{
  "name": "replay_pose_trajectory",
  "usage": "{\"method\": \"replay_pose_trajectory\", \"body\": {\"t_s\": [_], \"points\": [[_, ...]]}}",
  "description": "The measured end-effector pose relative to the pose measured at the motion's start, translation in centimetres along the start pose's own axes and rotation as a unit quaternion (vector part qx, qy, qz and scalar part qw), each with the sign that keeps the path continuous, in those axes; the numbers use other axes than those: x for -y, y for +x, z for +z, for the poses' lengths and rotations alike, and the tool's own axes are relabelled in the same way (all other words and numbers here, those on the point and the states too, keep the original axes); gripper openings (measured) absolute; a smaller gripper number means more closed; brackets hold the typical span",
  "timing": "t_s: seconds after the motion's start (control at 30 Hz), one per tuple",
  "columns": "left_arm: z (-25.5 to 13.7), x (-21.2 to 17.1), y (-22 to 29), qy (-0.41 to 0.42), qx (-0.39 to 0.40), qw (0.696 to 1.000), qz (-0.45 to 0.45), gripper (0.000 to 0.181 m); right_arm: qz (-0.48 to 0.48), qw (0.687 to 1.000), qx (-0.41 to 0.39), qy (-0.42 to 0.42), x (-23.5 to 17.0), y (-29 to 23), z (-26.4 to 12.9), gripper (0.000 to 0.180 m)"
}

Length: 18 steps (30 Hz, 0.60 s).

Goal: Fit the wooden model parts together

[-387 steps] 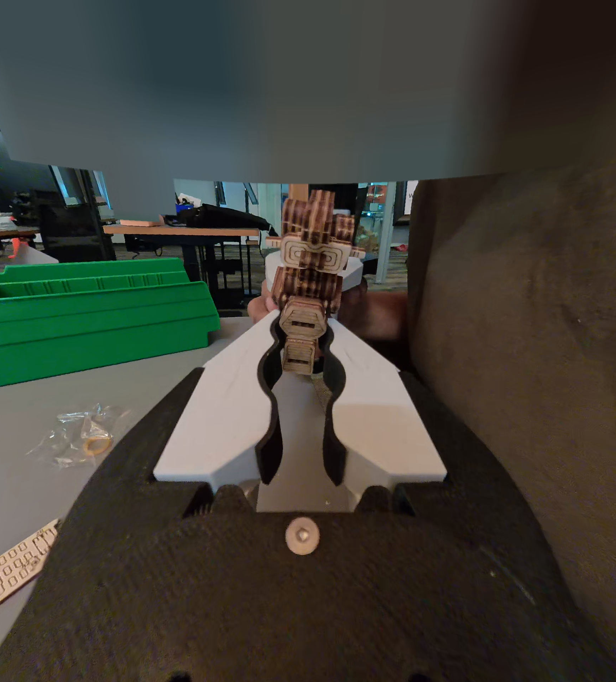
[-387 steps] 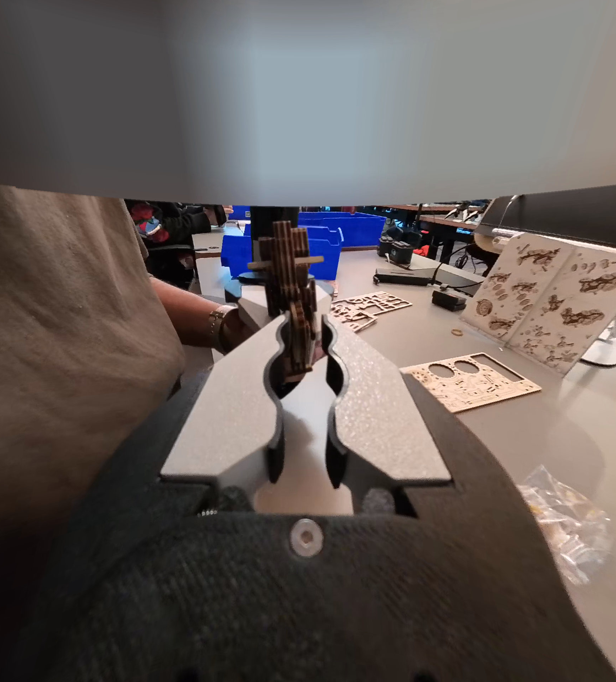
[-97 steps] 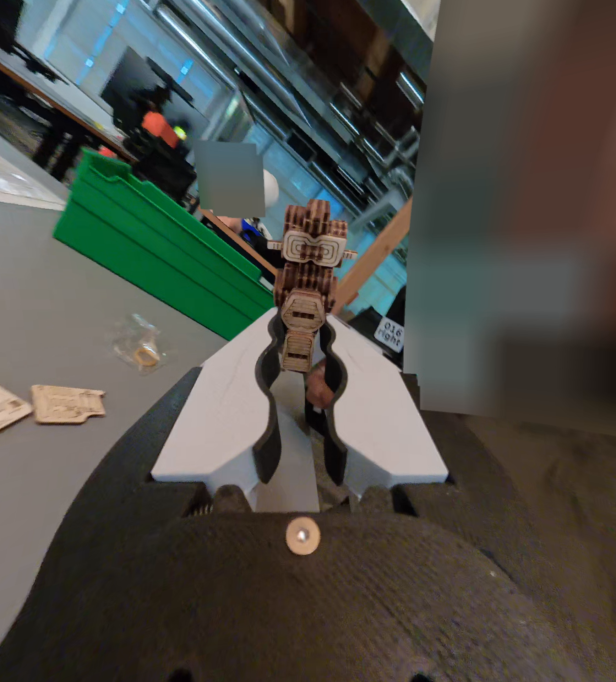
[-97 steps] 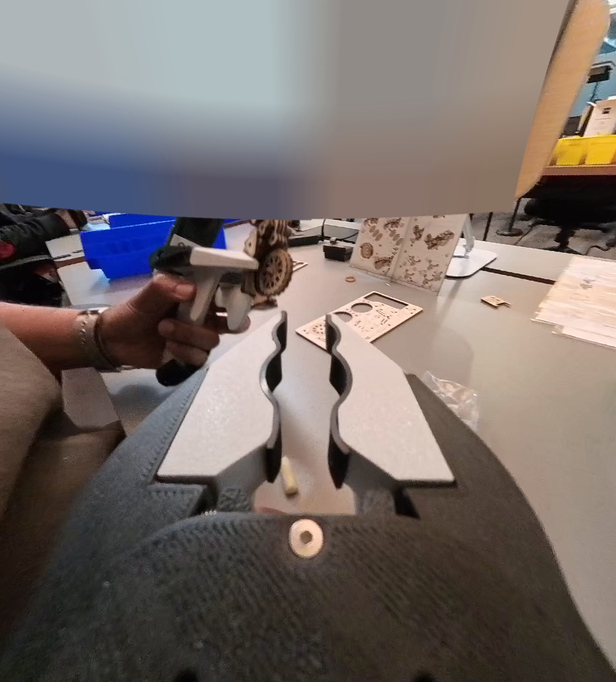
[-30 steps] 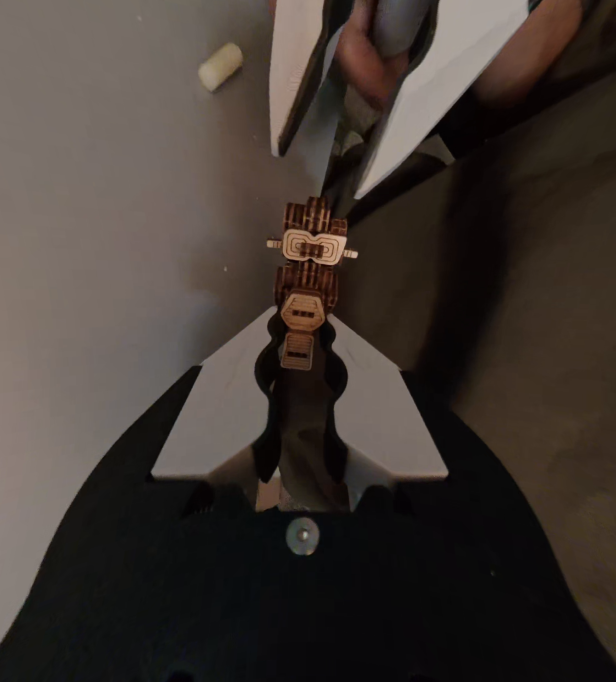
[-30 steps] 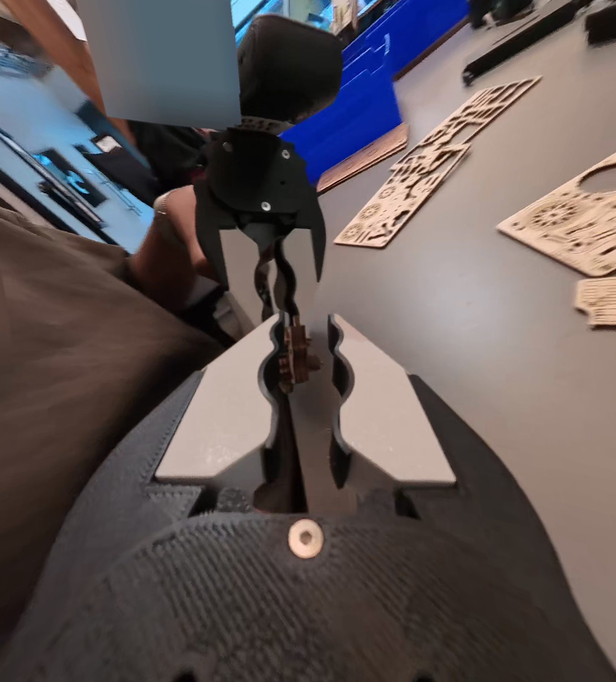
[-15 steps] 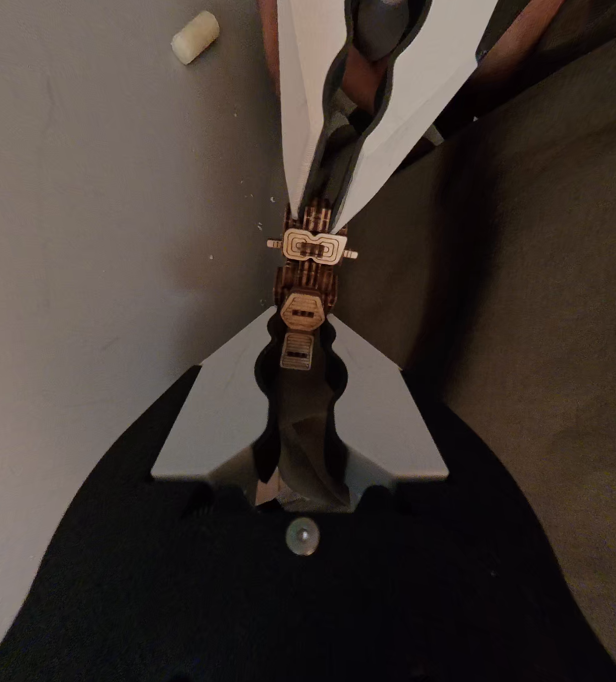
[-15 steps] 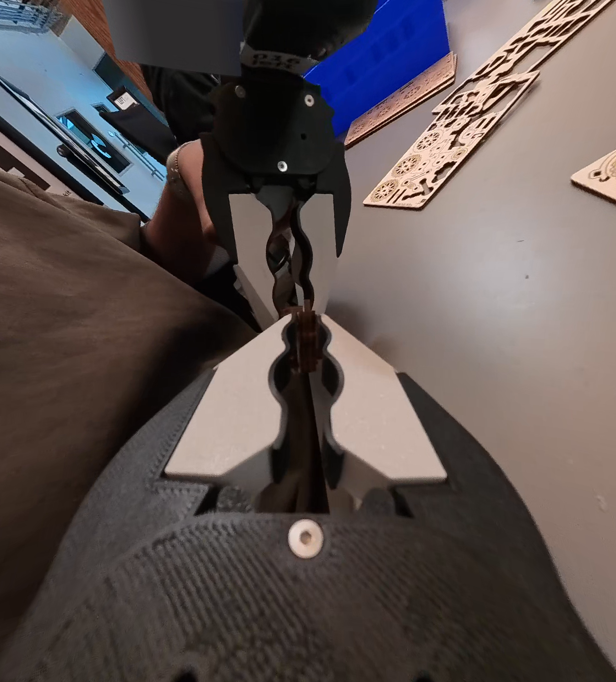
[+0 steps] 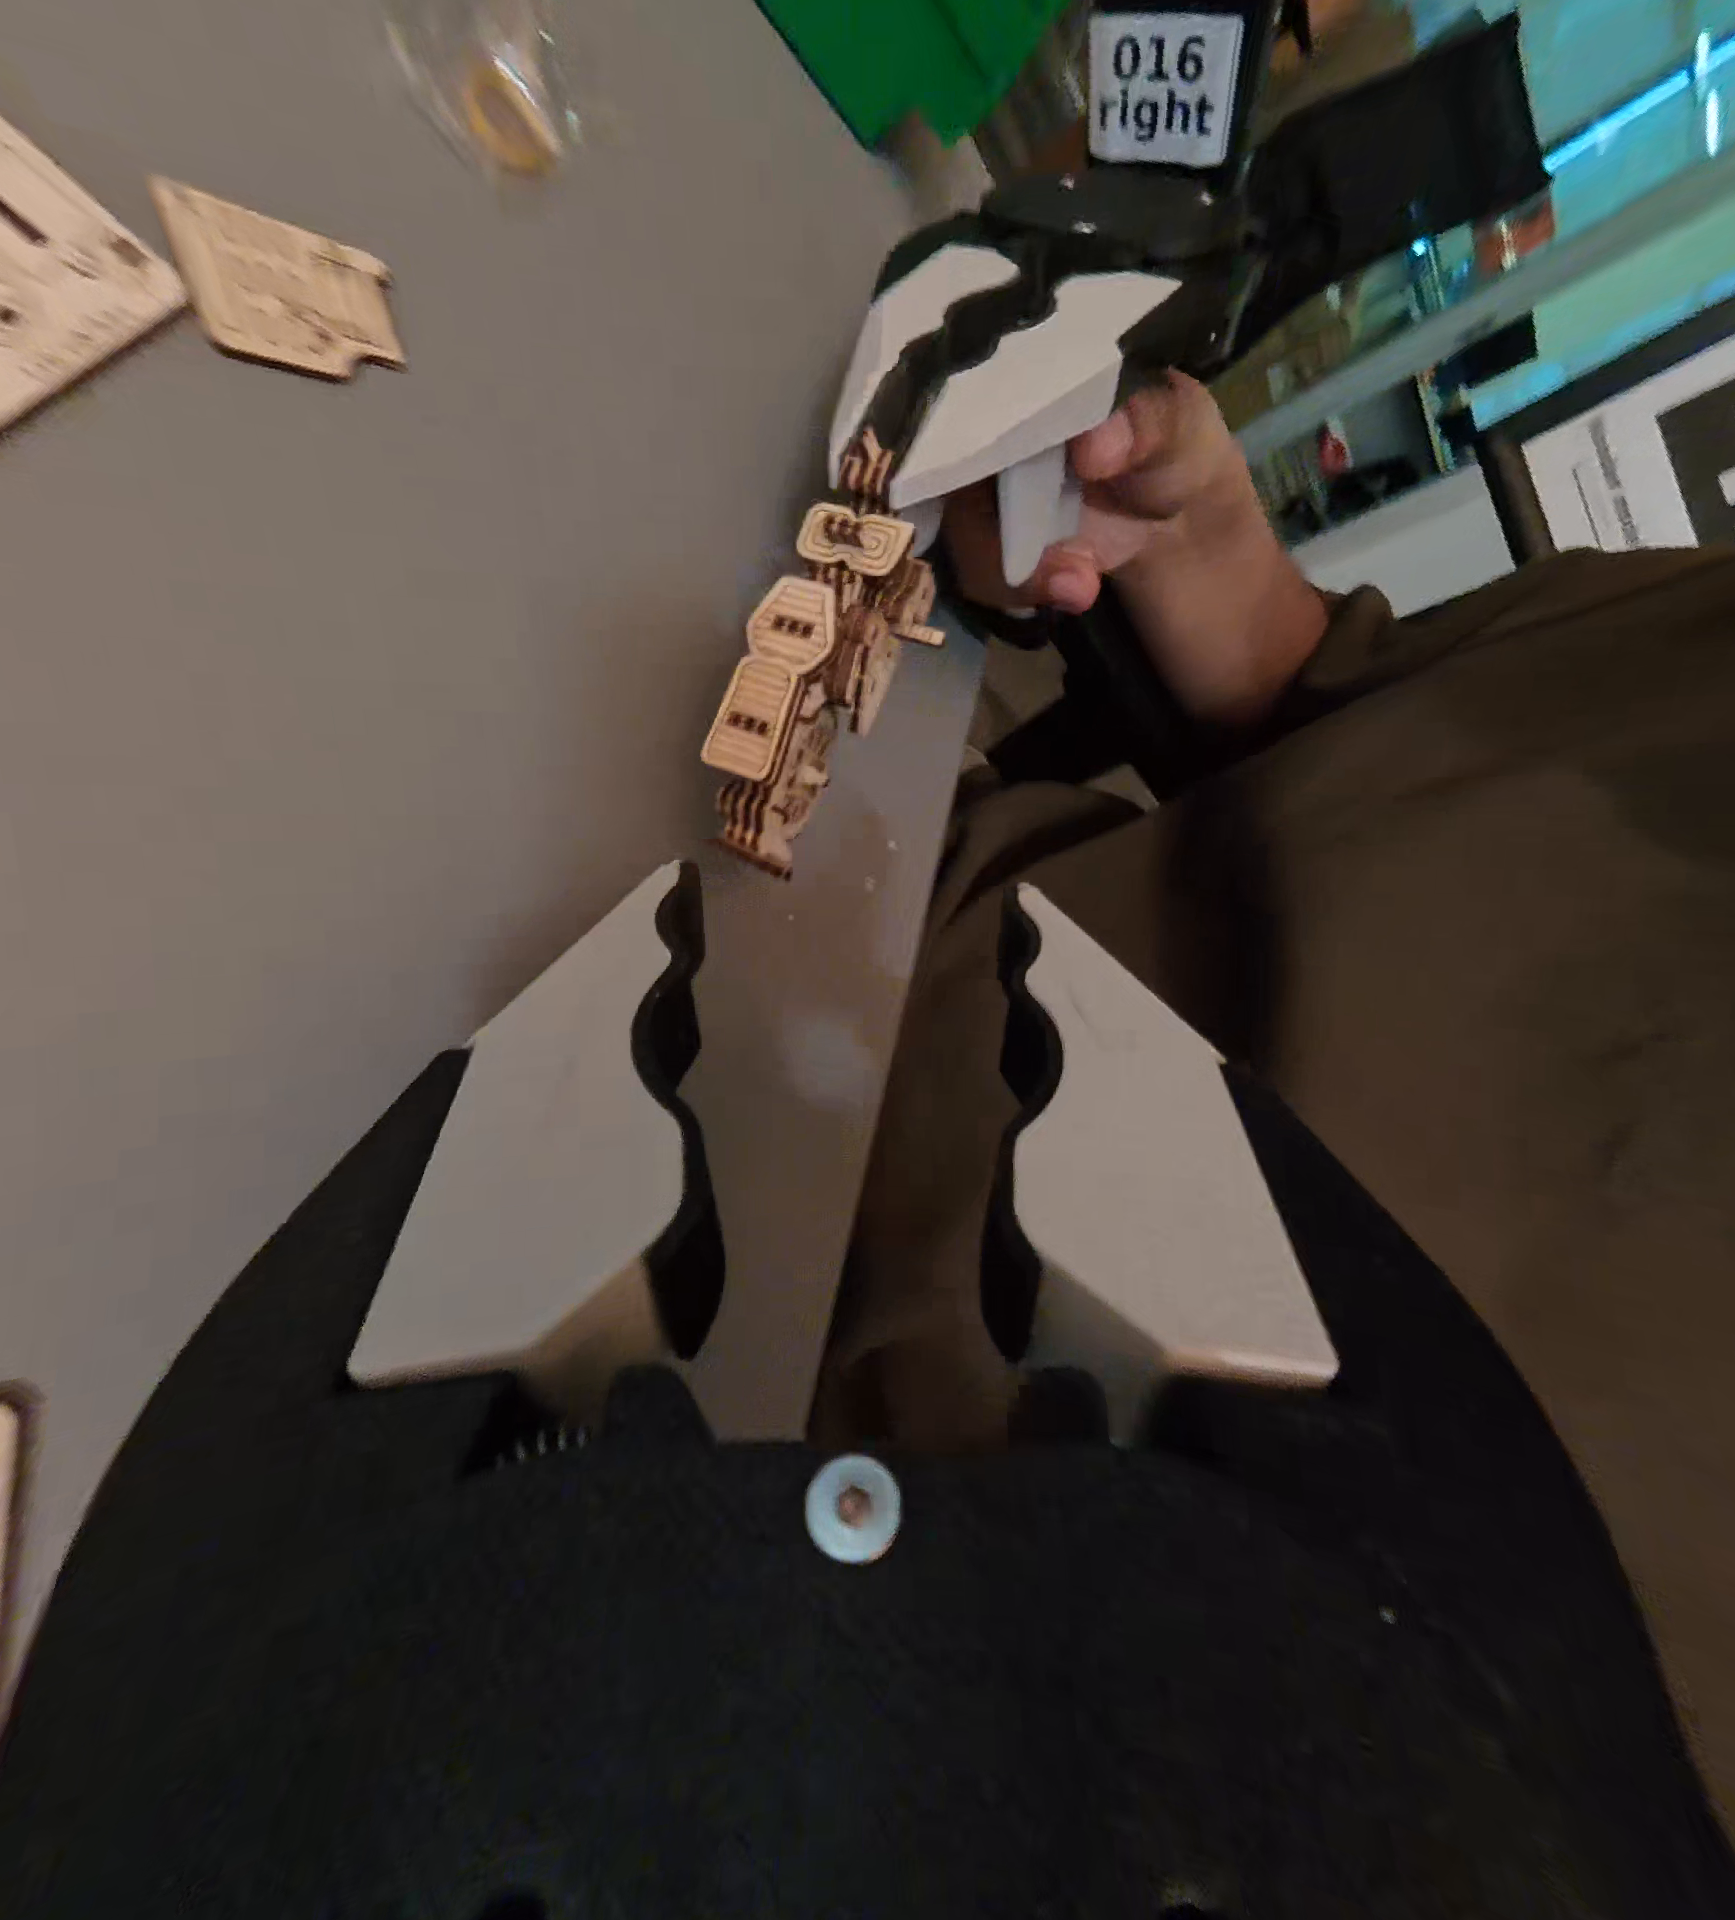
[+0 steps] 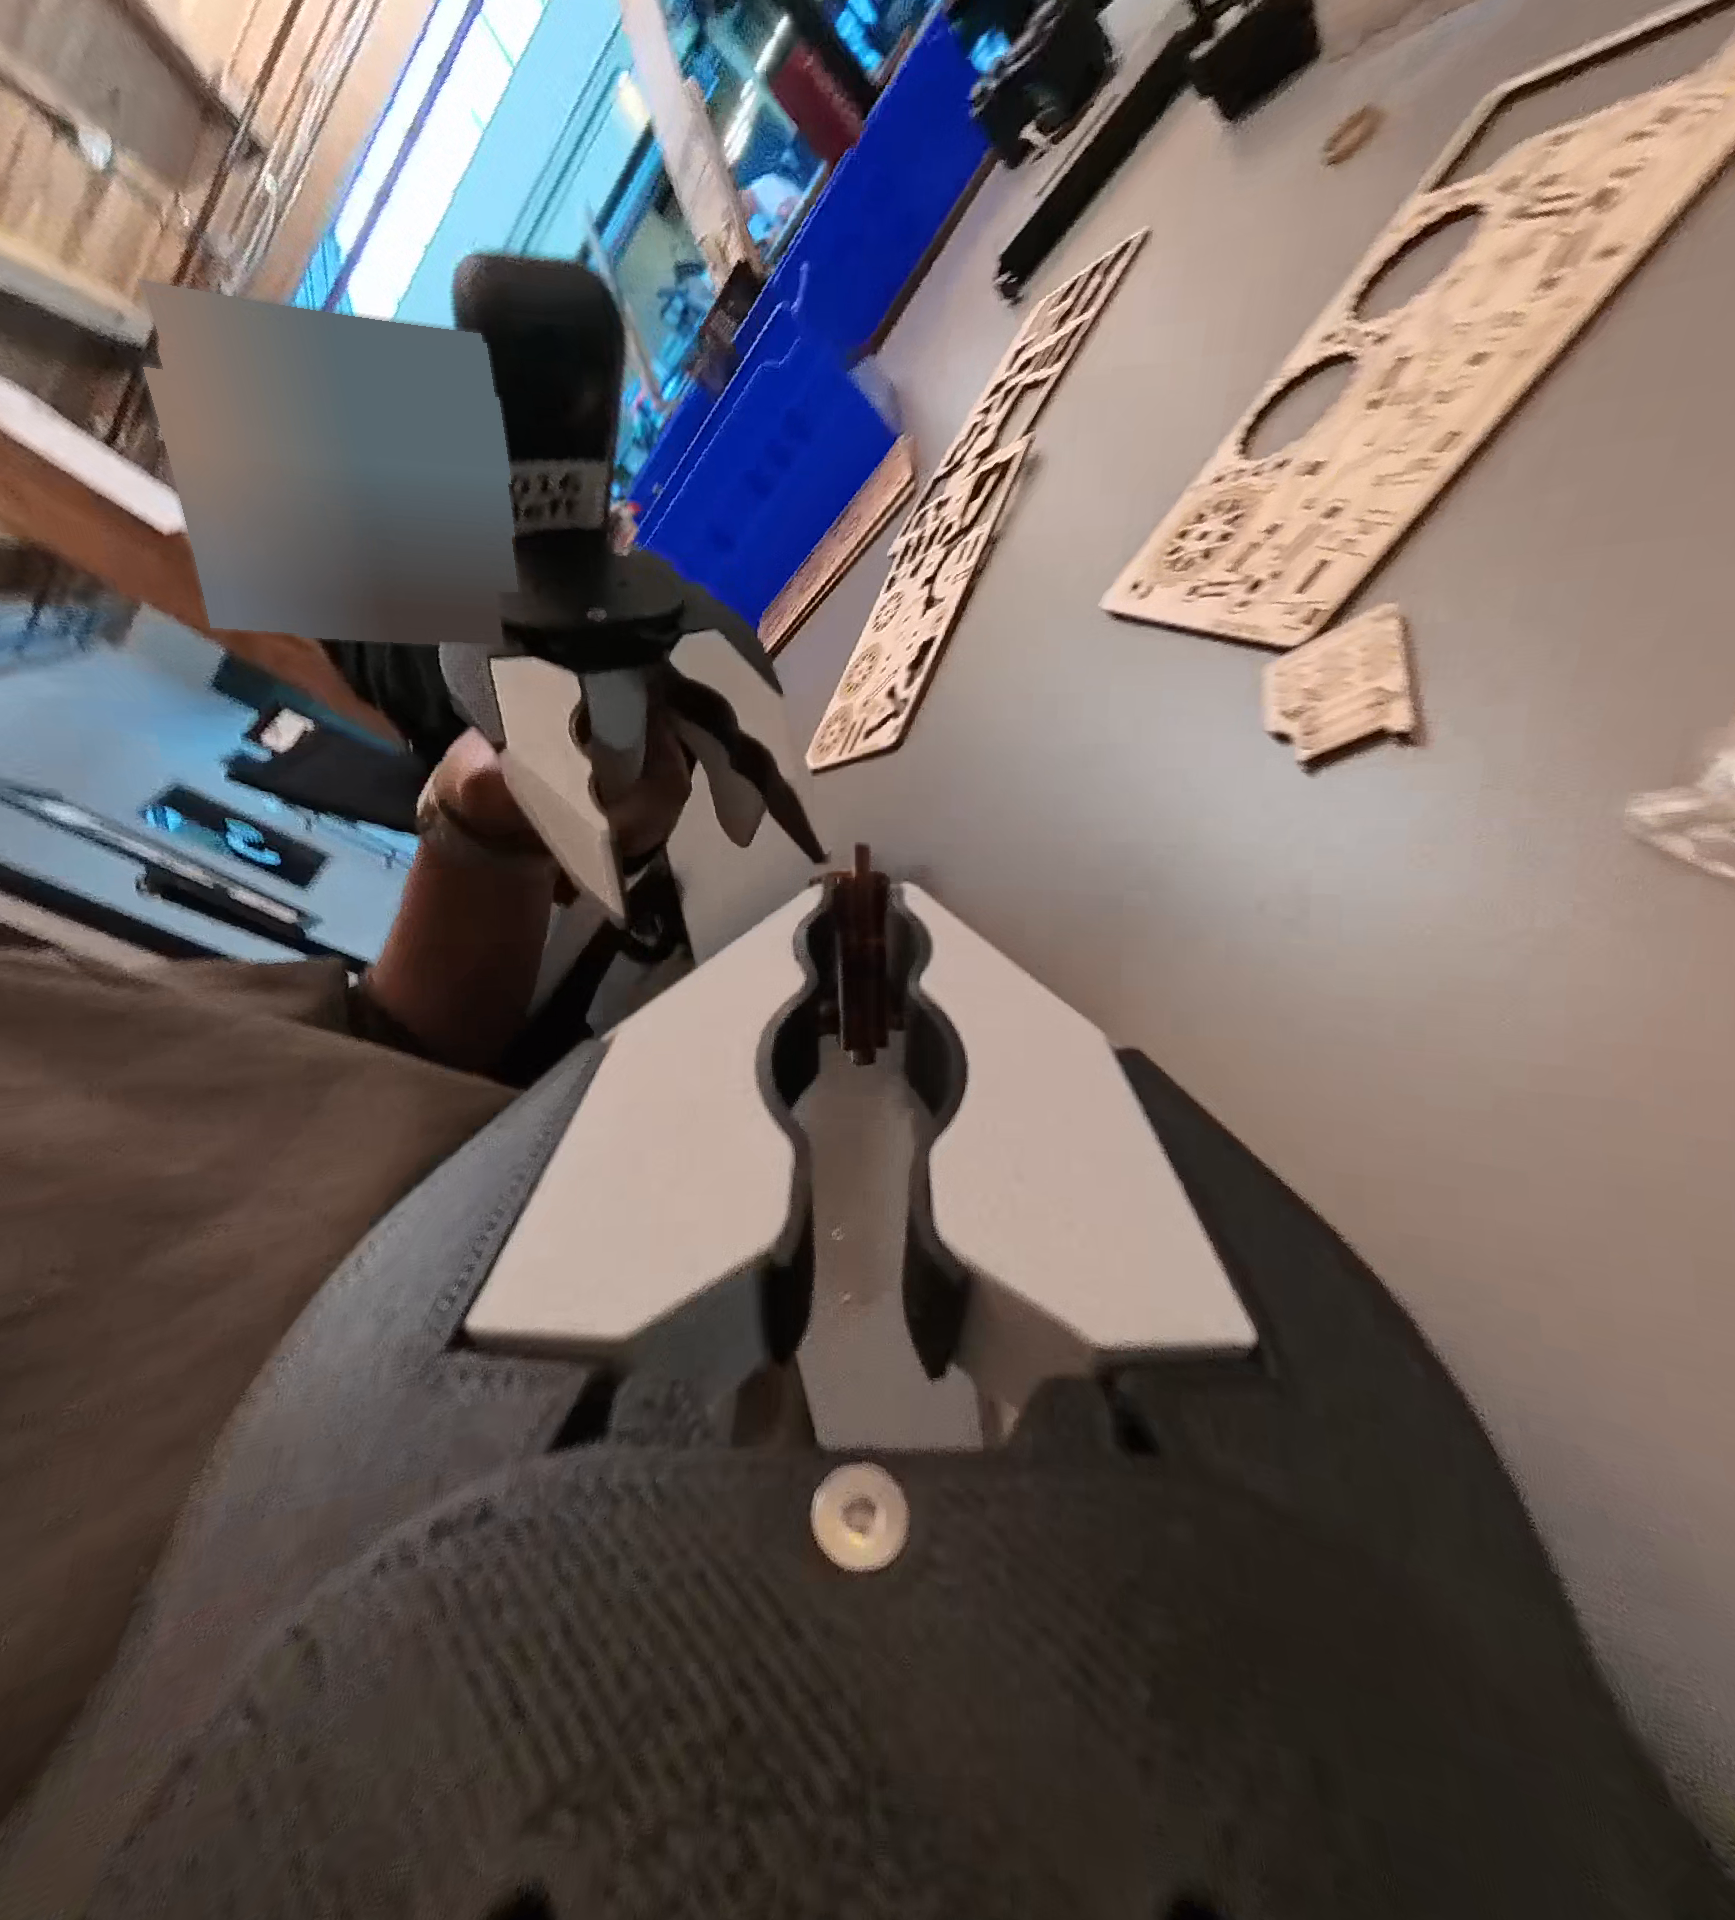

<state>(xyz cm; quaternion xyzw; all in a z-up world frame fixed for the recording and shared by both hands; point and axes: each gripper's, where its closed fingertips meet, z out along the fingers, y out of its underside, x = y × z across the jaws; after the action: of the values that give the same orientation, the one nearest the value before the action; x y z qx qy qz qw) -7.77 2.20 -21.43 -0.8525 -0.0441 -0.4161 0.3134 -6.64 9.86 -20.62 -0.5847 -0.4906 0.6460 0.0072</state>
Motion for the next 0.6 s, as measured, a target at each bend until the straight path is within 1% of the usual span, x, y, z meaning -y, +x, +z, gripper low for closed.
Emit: {"method": "replay_pose_trajectory", "body": {"t_s": [0.13,0.27,0.47,0.6], "points": [[0.0,0.4,-1.1,0.027,-0.002,1.000,-0.006,0.052,0.049,0.998,-0.028,0.017,0.5,2.0,-0.4,0.007],[-0.1,0.7,-1.4,0.048,-0.016,0.999,-0.012,0.048,0.059,0.996,-0.066,0.015,0.4,3.4,-0.3,0.007],[-0.4,1.2,-1.6,0.071,-0.032,0.997,-0.018,0.044,0.100,0.991,-0.088,0.020,0.5,4.9,-0.5,0.008],[-0.1,1.0,-1.8,0.070,-0.039,0.997,-0.025,0.044,0.112,0.990,-0.088,0.024,0.6,5.1,-0.5,0.019]]}}
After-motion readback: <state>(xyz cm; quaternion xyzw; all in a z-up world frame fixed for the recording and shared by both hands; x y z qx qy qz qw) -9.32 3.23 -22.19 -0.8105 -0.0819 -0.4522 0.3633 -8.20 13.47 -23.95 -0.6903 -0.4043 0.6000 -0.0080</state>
